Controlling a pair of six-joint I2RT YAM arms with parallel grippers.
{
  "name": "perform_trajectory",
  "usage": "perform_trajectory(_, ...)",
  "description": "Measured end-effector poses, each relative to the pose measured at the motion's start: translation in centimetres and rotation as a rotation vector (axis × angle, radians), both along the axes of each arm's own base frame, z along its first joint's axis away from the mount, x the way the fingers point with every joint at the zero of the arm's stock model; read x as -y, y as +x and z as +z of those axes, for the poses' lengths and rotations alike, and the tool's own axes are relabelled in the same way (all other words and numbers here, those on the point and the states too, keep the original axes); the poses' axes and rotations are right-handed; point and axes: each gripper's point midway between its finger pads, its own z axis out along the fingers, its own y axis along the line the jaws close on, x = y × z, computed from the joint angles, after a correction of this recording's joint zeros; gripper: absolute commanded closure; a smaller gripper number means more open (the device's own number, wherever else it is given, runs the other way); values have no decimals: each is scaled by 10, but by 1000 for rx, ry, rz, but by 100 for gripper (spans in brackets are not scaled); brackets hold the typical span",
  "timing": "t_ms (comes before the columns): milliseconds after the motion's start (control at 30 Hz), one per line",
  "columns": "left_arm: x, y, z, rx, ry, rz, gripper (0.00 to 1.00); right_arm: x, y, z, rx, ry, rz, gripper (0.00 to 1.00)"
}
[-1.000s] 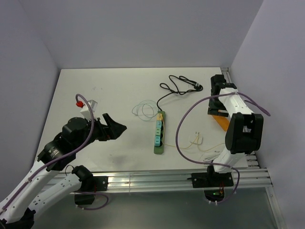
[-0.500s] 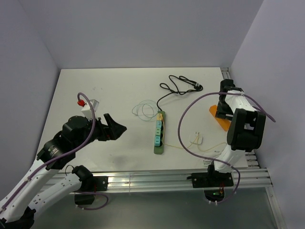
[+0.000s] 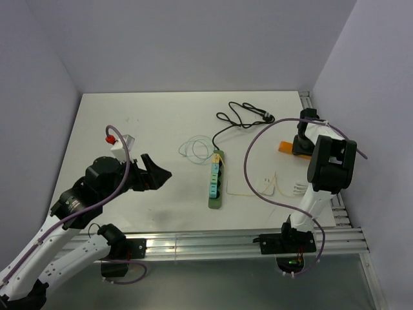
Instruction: Insert the plug
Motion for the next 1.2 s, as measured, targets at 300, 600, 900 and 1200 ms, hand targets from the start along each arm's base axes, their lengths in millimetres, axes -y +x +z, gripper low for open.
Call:
perform_trajectory(300, 0, -2, 8, 1, -20, 5, 11, -62, 72, 49, 107, -6, 383, 100)
perform_trajectory(600, -4, -3, 19, 3, -73, 42, 11, -216, 173, 200, 599, -102, 1193, 100)
perform_trajectory(900, -25, 6, 30, 28, -138, 200, 12, -420, 146, 339, 1211, -140, 1859, 100)
perform_trajectory(1200, -42, 13, 10, -19, -123, 329, 12, -522, 76, 234, 1255, 406, 2085, 100)
